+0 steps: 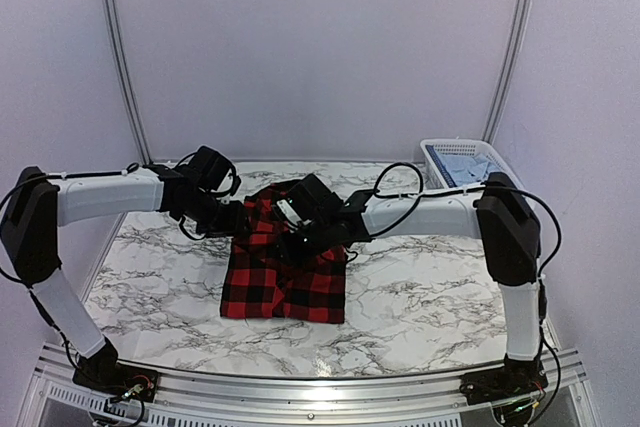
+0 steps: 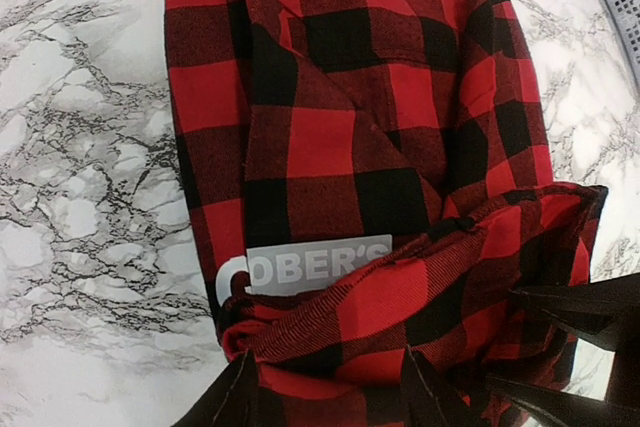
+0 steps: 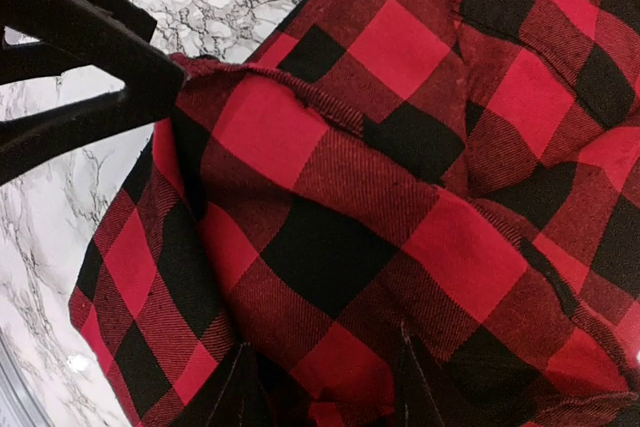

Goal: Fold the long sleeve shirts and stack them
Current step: Smooth out the 2/3-rectangle-folded shirt at the center of the board.

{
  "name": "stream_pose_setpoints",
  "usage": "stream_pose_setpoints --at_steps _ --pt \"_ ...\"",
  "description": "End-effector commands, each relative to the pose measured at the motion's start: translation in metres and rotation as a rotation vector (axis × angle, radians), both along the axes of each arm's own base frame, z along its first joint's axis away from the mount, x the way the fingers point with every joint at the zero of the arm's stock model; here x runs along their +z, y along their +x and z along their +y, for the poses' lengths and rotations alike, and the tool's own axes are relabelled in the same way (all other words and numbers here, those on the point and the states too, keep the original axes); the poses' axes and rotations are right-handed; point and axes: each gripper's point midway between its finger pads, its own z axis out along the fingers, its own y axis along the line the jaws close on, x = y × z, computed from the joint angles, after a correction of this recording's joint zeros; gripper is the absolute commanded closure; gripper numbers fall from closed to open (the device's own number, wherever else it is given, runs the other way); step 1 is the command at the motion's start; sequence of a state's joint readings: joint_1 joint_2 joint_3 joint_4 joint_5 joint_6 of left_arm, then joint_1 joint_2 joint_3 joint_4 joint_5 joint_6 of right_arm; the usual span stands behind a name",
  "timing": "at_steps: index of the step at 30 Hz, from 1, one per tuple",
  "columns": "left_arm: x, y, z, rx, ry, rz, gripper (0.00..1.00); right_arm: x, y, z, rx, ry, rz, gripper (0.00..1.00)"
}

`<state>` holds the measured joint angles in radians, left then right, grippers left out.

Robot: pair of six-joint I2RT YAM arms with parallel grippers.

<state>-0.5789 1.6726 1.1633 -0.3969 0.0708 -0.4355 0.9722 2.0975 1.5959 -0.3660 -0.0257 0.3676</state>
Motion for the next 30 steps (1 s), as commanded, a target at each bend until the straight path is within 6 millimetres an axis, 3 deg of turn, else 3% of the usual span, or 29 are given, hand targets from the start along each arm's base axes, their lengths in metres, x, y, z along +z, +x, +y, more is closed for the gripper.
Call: stream_pose_setpoints --at_steps 1,5,11,22,30 --pt "-0.004 -0.024 -0.005 -0.020 0.004 0.055 0.50 0.000 0.004 0.010 -0.005 0.032 -0.008 0.57" --pt "-0.022 -0.035 -0.015 -0.046 0.050 0.080 0.49 0.000 0.007 0.016 -0.004 0.042 -0.009 0.53" --pt "-0.036 -0.039 -0.004 -0.010 0.149 0.081 0.50 -0.008 0.003 0.010 -0.023 0.033 0.015 0.54" --pt "-0.049 -0.053 0.010 0.005 0.204 0.106 0.73 -0.006 0.004 0.002 -0.049 0.022 0.006 0.57" --pt "-0.055 -0.058 0.015 0.020 0.209 0.120 0.86 0.004 0.038 -0.023 -0.182 0.019 -0.020 0.57"
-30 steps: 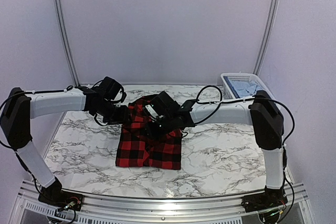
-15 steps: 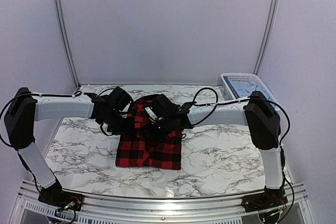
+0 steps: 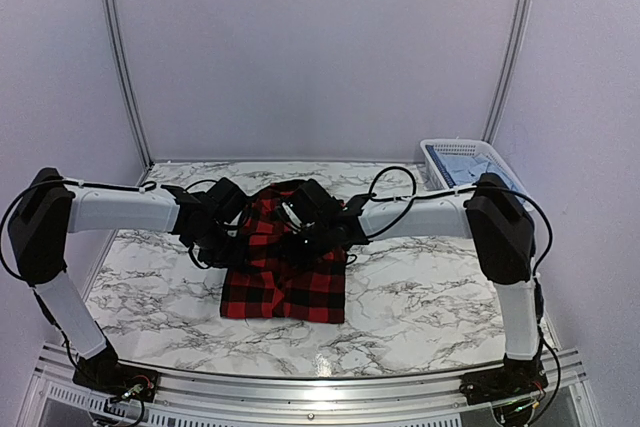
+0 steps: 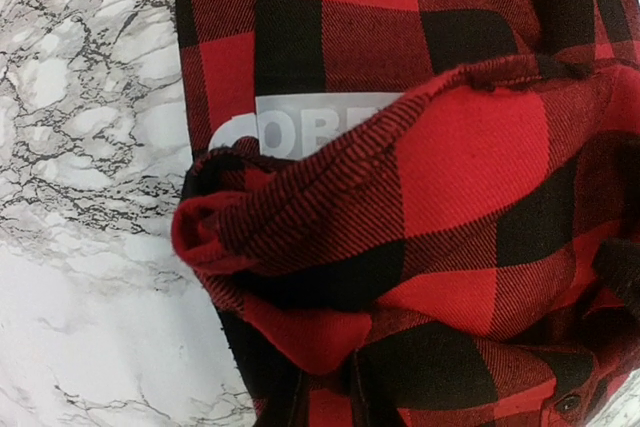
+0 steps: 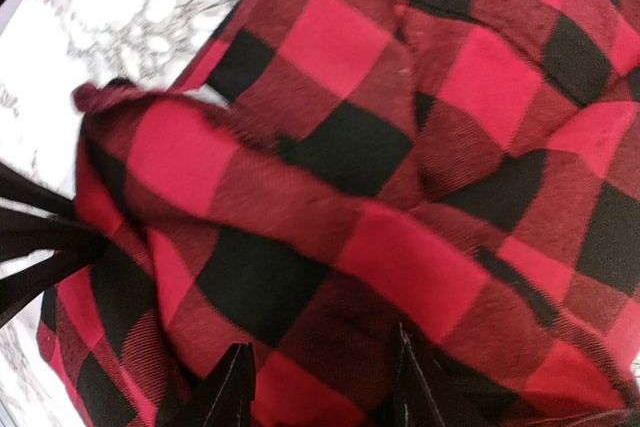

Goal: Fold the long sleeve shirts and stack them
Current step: Smooth out the 2/3-rectangle-folded shirt at the center of the board.

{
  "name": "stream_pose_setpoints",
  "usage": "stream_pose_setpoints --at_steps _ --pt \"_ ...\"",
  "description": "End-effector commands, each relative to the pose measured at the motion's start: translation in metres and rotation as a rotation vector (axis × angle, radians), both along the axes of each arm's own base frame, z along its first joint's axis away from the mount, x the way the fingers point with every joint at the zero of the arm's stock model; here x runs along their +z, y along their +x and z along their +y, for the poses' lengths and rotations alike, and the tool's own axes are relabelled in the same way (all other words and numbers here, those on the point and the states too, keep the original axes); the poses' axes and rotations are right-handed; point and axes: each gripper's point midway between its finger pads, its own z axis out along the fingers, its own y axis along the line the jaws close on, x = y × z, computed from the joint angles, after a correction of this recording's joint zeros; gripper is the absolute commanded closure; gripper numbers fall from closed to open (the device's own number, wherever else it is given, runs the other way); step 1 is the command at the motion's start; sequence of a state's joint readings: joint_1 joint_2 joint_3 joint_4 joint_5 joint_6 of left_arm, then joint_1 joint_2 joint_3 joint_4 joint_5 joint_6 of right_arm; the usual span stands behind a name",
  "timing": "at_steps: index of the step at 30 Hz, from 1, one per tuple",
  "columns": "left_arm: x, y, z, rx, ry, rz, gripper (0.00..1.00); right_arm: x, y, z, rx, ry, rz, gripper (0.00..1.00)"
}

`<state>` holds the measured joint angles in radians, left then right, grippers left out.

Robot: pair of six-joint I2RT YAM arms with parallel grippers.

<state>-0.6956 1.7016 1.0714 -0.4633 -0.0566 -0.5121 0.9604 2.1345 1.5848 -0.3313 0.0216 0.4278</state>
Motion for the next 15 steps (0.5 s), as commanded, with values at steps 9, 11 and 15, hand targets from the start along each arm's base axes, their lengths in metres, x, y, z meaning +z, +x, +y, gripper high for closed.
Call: stream_pose_setpoints --at_steps 9,11,15 --pt "0.019 -0.002 0.008 0.045 -0.049 -0.085 0.99 0.039 0.028 -0.007 -0.061 0.047 -0.060 0.57" --pt "0.029 0.000 0.006 0.052 -0.095 -0.124 1.00 0.039 0.024 -0.006 -0.056 0.041 -0.064 0.56" --pt "0.040 0.002 0.005 0.064 -0.152 -0.163 1.00 0.038 0.025 -0.010 -0.072 0.036 -0.065 0.56"
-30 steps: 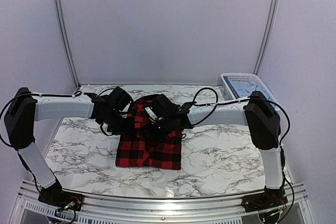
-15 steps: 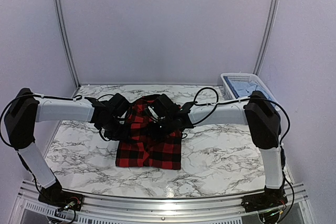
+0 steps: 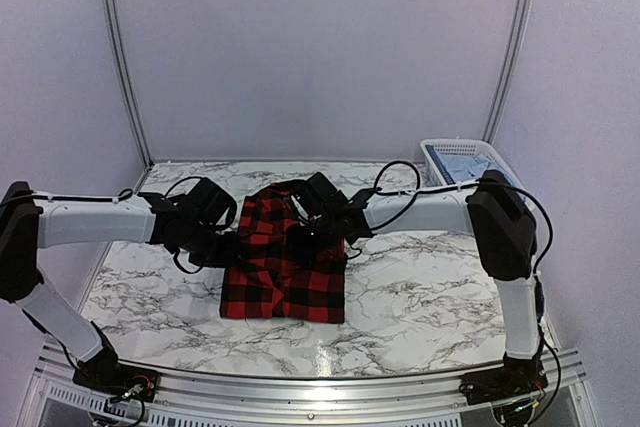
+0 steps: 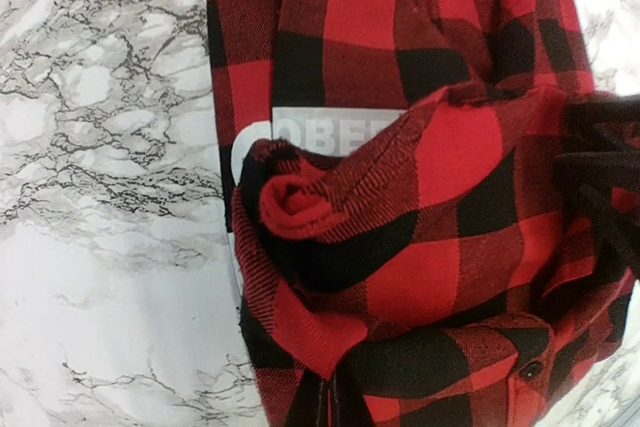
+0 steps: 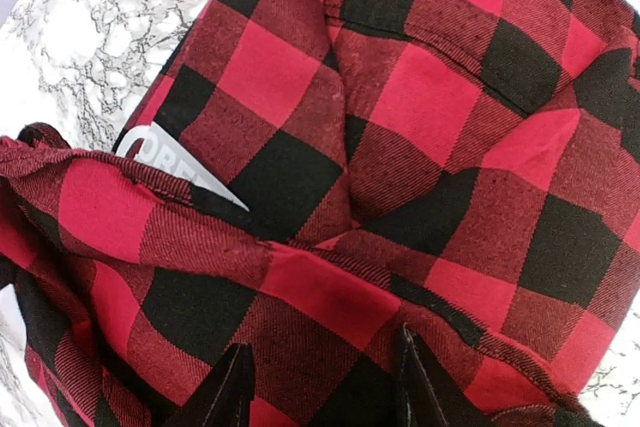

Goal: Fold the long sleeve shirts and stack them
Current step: Smooth out the 2/3-rectangle-folded shirt at the center of the board.

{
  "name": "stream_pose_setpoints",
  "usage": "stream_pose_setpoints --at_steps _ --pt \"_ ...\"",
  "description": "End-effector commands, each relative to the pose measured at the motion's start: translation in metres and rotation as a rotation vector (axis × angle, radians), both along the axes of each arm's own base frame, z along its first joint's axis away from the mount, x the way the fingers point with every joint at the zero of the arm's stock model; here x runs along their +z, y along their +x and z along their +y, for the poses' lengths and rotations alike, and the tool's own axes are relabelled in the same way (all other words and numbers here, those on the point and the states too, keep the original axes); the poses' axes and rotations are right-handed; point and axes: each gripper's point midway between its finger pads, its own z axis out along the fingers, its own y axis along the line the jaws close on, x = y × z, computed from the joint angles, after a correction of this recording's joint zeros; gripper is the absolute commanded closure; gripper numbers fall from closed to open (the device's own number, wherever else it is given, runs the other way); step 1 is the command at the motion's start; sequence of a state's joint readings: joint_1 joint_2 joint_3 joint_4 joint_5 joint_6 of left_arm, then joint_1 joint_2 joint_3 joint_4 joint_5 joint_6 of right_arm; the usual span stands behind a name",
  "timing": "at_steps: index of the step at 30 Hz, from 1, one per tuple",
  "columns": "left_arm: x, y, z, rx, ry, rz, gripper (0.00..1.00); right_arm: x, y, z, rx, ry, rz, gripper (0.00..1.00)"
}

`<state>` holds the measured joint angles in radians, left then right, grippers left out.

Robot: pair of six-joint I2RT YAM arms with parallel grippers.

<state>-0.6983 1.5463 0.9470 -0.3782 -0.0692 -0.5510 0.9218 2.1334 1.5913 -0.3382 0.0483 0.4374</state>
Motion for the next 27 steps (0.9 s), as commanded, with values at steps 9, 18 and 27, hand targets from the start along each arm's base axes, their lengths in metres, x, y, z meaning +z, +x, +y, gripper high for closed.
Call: stream_pose_setpoints --at_steps 9,18,27 --pt "0.025 0.008 -0.014 -0.010 -0.185 -0.126 1.00 0.050 -0.001 0.017 0.049 0.078 -0.080 0.54" --pt "0.030 0.002 -0.021 -0.042 -0.359 -0.166 1.00 0.045 -0.044 0.033 0.180 0.064 -0.065 0.54" --pt "0.035 -0.001 -0.019 -0.049 -0.421 -0.208 1.00 0.031 -0.080 0.048 0.251 0.167 0.093 0.52"
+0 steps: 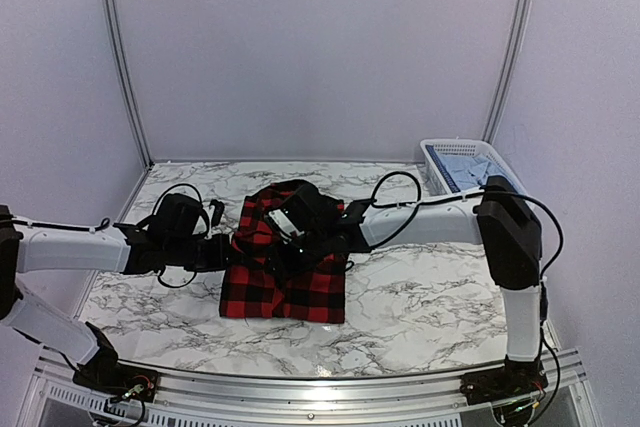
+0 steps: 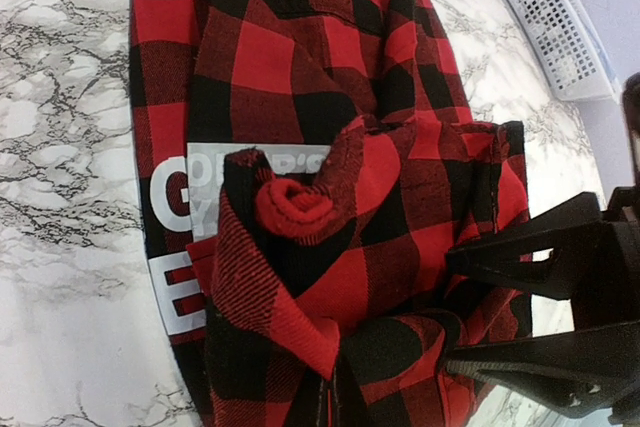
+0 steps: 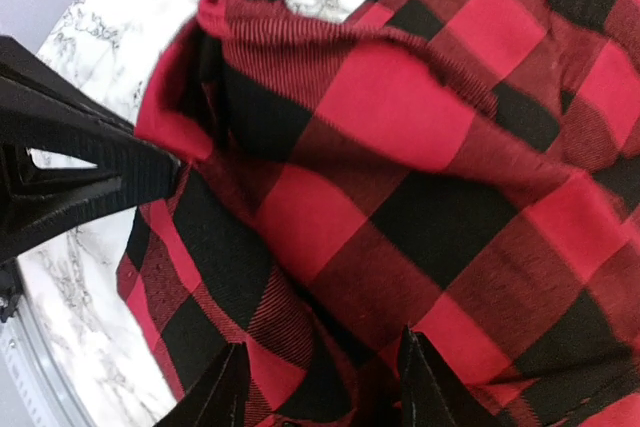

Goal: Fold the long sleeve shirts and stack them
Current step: Smooth out the 2/3-rectangle-folded shirt at the center of the board.

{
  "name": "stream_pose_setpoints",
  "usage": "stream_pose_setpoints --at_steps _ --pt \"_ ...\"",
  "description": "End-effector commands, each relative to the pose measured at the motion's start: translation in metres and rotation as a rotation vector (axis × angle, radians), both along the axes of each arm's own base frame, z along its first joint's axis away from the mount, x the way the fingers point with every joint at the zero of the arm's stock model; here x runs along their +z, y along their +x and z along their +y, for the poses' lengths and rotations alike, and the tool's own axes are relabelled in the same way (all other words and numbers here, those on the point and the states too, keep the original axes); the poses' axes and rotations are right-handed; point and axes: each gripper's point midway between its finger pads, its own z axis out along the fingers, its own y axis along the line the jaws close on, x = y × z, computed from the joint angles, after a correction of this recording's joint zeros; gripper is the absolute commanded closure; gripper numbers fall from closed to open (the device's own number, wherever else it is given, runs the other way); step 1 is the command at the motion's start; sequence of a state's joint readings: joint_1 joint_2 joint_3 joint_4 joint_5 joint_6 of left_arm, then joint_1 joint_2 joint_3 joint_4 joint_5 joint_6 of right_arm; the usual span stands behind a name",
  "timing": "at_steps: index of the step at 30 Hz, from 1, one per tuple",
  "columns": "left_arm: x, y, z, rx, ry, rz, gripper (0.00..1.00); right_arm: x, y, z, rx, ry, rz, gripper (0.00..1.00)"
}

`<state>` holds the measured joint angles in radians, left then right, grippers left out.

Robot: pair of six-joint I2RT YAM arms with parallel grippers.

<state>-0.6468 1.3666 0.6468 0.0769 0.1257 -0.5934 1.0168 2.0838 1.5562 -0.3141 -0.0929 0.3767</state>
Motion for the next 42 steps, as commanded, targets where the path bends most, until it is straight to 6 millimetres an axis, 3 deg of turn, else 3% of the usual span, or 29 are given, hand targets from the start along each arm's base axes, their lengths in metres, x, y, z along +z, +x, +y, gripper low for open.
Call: stream_pose_setpoints --at_steps 1,6,15,21,27,32,42 --pt "0.016 0.004 -0.004 -0.007 -0.073 -0.060 1.00 0.013 -0.017 0.005 0.014 0.097 0.090 0.51" --pt "0.015 0.003 -0.003 -0.006 -0.082 -0.056 1.00 0.020 -0.023 -0.003 -0.009 0.202 0.172 0.41" --pt "0.015 0.003 -0.002 -0.003 -0.078 -0.060 1.00 0.041 -0.041 0.005 0.078 0.393 0.300 0.36" --pt "0.017 0.004 0.000 0.000 -0.079 -0.069 1.00 0.030 -0.047 0.005 0.091 0.381 0.345 0.35" --pt "0.018 0.003 0.000 -0.003 -0.082 -0.072 1.00 0.018 -0.031 -0.015 0.004 0.334 0.318 0.35" --pt "0.017 0.002 0.000 -0.004 -0.081 -0.071 1.00 0.007 -0.035 -0.008 0.031 0.342 0.358 0.35" --pt "0.014 0.004 0.000 -0.001 -0.073 -0.062 1.00 0.028 -0.051 0.008 0.140 0.443 0.399 0.34"
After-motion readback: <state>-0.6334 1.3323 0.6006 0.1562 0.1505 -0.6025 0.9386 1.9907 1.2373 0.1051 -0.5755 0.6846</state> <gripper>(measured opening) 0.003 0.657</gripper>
